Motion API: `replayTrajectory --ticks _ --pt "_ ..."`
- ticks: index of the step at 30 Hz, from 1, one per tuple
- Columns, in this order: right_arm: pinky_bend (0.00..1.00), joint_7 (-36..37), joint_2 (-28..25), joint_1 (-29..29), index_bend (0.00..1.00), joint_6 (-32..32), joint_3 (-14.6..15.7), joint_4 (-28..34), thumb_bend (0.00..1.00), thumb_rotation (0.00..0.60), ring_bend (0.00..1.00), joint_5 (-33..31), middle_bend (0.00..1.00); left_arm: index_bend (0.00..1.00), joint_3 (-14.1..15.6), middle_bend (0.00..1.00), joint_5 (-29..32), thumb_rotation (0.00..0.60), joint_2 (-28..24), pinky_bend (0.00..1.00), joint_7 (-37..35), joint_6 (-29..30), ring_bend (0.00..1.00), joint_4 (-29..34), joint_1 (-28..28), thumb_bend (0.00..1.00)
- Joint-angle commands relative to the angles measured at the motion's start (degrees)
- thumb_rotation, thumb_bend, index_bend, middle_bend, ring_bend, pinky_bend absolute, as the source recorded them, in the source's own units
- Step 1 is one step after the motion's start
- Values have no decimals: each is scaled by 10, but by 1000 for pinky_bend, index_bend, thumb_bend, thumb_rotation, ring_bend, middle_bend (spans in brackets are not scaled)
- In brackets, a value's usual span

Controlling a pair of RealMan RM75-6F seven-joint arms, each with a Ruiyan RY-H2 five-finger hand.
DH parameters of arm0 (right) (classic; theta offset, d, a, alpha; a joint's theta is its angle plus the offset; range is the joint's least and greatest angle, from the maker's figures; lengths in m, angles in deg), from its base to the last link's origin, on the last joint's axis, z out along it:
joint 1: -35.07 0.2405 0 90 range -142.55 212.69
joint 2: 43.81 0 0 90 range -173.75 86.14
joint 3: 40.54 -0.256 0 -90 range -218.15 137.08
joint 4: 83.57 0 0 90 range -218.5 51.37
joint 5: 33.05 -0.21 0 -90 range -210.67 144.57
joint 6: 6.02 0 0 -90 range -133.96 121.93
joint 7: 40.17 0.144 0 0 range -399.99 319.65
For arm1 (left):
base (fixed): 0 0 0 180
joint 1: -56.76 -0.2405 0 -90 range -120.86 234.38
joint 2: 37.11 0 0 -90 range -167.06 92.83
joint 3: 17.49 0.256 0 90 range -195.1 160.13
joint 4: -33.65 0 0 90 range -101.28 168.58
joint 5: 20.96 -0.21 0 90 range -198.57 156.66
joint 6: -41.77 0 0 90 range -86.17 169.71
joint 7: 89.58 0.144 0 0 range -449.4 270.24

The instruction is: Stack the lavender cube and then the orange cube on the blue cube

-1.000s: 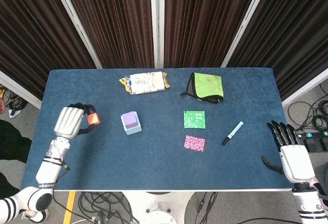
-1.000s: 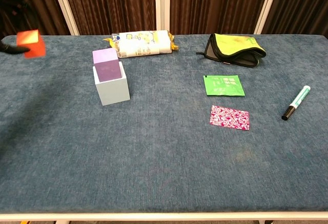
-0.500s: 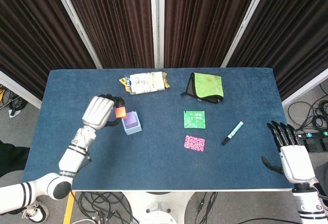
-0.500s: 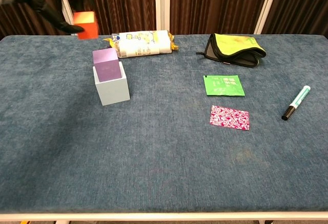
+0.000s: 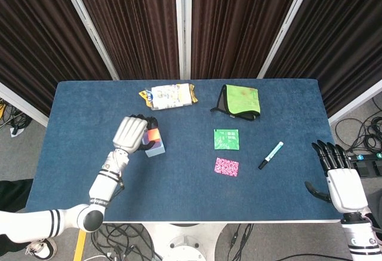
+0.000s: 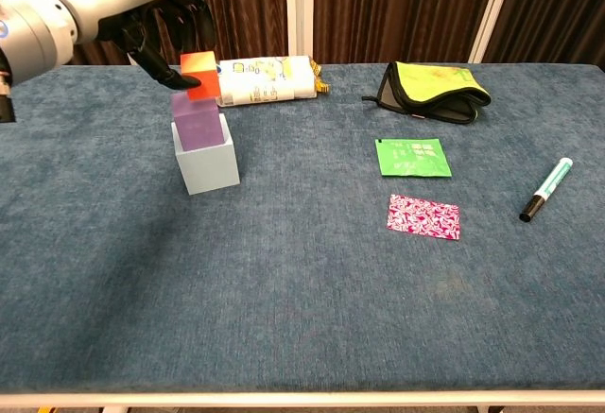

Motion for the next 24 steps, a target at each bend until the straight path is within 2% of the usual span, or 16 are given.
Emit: replayTrajectory --ticks 1,24 --pt "0 1 -1 0 23 0 -1 1 130 600 0 -1 51 470 -1 641 9 600 3 440 3 4 430 -3 3 300" --pt "0 -4 1 2 23 3 -1 0 130 600 0 -3 51 470 13 641 49 600 -4 429 -4 17 431 -2 5 301"
